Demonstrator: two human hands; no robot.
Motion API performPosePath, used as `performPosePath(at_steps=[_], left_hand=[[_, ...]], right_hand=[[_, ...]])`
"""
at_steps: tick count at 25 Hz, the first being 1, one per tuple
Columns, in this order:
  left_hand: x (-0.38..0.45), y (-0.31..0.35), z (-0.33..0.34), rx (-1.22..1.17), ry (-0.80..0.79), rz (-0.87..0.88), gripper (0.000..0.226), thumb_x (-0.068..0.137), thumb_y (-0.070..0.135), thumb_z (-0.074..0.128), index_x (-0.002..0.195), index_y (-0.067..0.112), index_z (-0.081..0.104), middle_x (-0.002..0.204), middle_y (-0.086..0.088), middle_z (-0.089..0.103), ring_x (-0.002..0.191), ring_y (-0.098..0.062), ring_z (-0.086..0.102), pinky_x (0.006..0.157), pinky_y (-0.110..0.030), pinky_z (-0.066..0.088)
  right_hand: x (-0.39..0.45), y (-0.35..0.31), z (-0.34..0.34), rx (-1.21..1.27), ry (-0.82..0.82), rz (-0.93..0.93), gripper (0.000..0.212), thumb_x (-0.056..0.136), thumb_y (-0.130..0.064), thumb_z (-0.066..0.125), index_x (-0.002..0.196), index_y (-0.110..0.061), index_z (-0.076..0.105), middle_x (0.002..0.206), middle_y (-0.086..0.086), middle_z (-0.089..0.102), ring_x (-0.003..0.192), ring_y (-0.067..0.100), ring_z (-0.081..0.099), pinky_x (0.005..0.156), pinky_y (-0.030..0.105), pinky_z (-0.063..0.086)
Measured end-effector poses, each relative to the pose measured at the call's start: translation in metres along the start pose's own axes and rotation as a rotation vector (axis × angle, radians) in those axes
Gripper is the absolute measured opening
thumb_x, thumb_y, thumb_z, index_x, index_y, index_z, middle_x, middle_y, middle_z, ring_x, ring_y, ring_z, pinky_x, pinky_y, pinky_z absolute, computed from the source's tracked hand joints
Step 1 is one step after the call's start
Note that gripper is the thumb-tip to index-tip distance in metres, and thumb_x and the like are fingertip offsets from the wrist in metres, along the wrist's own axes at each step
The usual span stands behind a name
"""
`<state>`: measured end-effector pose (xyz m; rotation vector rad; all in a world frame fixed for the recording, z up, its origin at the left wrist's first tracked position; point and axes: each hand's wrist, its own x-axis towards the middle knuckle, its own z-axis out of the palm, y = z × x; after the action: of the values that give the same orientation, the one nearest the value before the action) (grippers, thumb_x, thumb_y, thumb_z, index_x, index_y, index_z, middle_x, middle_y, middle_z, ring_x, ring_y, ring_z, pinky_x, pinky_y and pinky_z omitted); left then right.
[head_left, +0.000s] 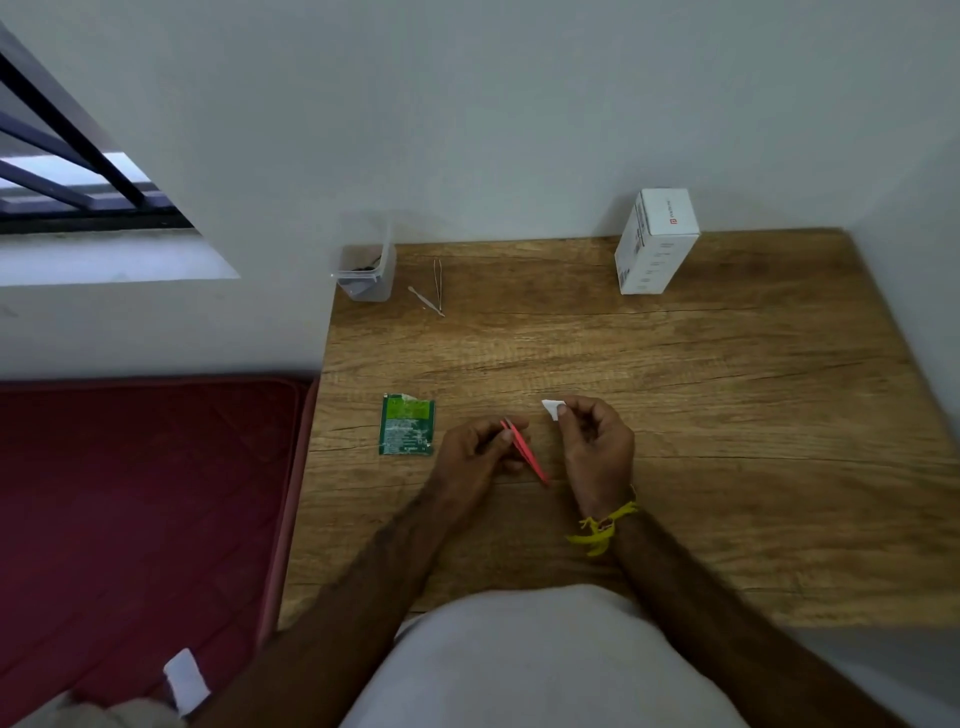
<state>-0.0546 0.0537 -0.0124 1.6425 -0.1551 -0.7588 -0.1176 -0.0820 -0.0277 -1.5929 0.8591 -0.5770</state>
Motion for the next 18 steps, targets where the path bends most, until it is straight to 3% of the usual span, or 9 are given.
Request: performPosePath(at_steps=[4, 8, 12, 15, 18], left_hand=[[0.001, -0.003, 0.002, -0.177, 0.124, -0.074, 0.019, 0.095, -0.007, 0.057, 0.112, -0.012, 0.062, 0.108, -0.025, 0.069, 0.084, -0.016, 0.073, 0.075, -0.023, 0.06], [-0.005, -0.002, 0.009, -0.198, 0.224, -0.039, 0.012, 0.094, -0.002, 0.061, 0.106, -0.004, 0.063, 0.095, -0.023, 0.073, 0.081, -0.028, 0.075, 0.071, -0.028, 0.062], [-0.007, 0.004, 0.009, -0.209, 0.192, -0.072, 0.011, 0.092, 0.002, 0.067, 0.101, -0.005, 0.066, 0.091, -0.019, 0.075, 0.081, -0.027, 0.076, 0.073, -0.029, 0.062], [-0.002, 0.005, 0.004, 0.023, 0.157, -0.072, 0.014, 0.084, 0.01, 0.078, 0.093, 0.001, 0.072, 0.085, -0.011, 0.077, 0.076, -0.017, 0.075, 0.068, -0.025, 0.059], [0.0, 0.01, 0.001, 0.102, 0.06, -0.15, 0.027, 0.078, 0.006, 0.083, 0.102, 0.006, 0.071, 0.093, -0.01, 0.076, 0.083, -0.015, 0.073, 0.068, -0.02, 0.058]], right_hand=[[-0.008, 0.013, -0.003, -0.076, 0.005, -0.125, 0.011, 0.092, -0.009, 0.066, 0.101, -0.014, 0.069, 0.097, 0.001, 0.07, 0.093, 0.008, 0.066, 0.08, 0.018, 0.053], [-0.011, 0.016, -0.006, -0.111, 0.042, -0.237, 0.013, 0.091, -0.005, 0.066, 0.1, -0.014, 0.07, 0.096, -0.001, 0.069, 0.092, 0.004, 0.064, 0.079, 0.016, 0.052], [-0.007, 0.016, -0.005, -0.164, -0.012, -0.227, 0.012, 0.093, -0.008, 0.064, 0.101, -0.014, 0.07, 0.097, -0.003, 0.069, 0.093, 0.003, 0.064, 0.08, 0.017, 0.053], [-0.005, 0.016, -0.008, -0.182, -0.093, -0.259, 0.011, 0.092, -0.01, 0.064, 0.099, -0.017, 0.07, 0.094, -0.004, 0.068, 0.091, 0.004, 0.064, 0.078, 0.016, 0.051], [-0.001, 0.016, -0.01, -0.236, -0.137, -0.296, 0.01, 0.093, -0.011, 0.064, 0.098, -0.017, 0.069, 0.093, -0.004, 0.068, 0.088, 0.004, 0.063, 0.075, 0.016, 0.05]])
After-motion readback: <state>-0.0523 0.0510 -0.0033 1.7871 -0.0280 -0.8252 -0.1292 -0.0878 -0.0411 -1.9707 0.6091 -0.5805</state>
